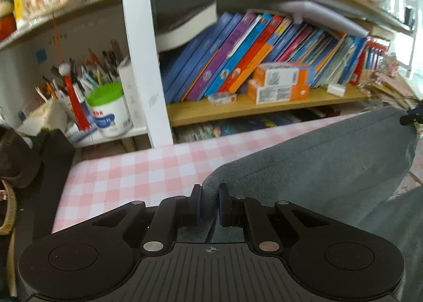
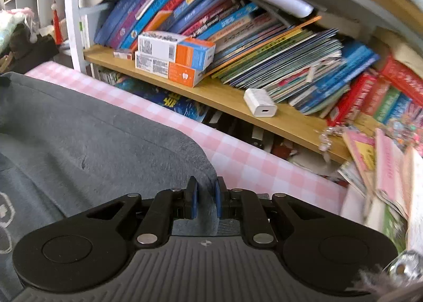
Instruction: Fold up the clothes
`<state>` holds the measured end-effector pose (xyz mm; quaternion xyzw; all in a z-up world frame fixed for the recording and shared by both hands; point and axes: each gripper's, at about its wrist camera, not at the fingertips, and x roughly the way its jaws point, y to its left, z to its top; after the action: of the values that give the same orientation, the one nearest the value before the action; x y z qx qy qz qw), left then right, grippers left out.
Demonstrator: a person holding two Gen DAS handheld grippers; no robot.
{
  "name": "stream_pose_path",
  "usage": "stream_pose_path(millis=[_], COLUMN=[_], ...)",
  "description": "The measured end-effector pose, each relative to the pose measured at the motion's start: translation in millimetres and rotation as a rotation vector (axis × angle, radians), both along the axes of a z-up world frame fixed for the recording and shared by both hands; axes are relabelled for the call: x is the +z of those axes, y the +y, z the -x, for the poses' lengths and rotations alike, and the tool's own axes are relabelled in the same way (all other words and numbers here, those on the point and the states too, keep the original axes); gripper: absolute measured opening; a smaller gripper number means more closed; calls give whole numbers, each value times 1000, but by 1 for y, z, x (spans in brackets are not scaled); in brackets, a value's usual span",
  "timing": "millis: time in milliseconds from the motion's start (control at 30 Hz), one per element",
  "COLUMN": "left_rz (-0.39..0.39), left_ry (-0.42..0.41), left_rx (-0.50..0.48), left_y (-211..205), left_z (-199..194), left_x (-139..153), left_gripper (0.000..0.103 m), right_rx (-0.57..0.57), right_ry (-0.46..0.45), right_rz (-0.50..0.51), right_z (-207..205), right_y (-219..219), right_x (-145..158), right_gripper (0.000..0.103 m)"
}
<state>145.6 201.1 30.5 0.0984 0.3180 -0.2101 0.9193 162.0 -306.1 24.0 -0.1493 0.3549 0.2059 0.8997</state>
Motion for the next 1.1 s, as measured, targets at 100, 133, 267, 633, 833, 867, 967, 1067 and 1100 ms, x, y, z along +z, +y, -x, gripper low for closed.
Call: stream_pose_path(millis=[100, 133, 267, 633, 833, 867, 967, 1067, 1100], left_rz=[9, 12, 27, 88, 110, 114, 124, 134, 134], left_ry=[-23, -28, -36, -16, 24, 31, 53, 79, 87], left_rx=[-1, -1, 8, 50, 63, 65, 70, 77, 79], left_y=[2, 3, 5, 15, 21, 22, 24, 28, 29], left_z=[22, 30, 57, 114, 134, 137, 145, 152, 154], left_x=[8, 9, 10, 0, -11, -13, -18, -24, -26], left_gripper=[11, 11, 11, 11, 11, 11, 12, 13, 14], right_rx=[-13, -17, -21, -23, -39, -41, -55, -76, -84], right_ry=[-32, -43, -92, -170, -141, -136, -116, -80, -67], right_rz=[-2, -1, 14, 80, 79, 83, 82, 76, 73], right_z=[24, 32, 64, 136, 161, 165, 177, 187, 190], right_y=[-7, -9, -14, -18, -21, -21, -22, -24, -25], right_x=[5, 6, 8, -8, -18, -19, -25, -33, -35], right_gripper=[12, 12, 12, 12, 12, 13, 14, 15, 15])
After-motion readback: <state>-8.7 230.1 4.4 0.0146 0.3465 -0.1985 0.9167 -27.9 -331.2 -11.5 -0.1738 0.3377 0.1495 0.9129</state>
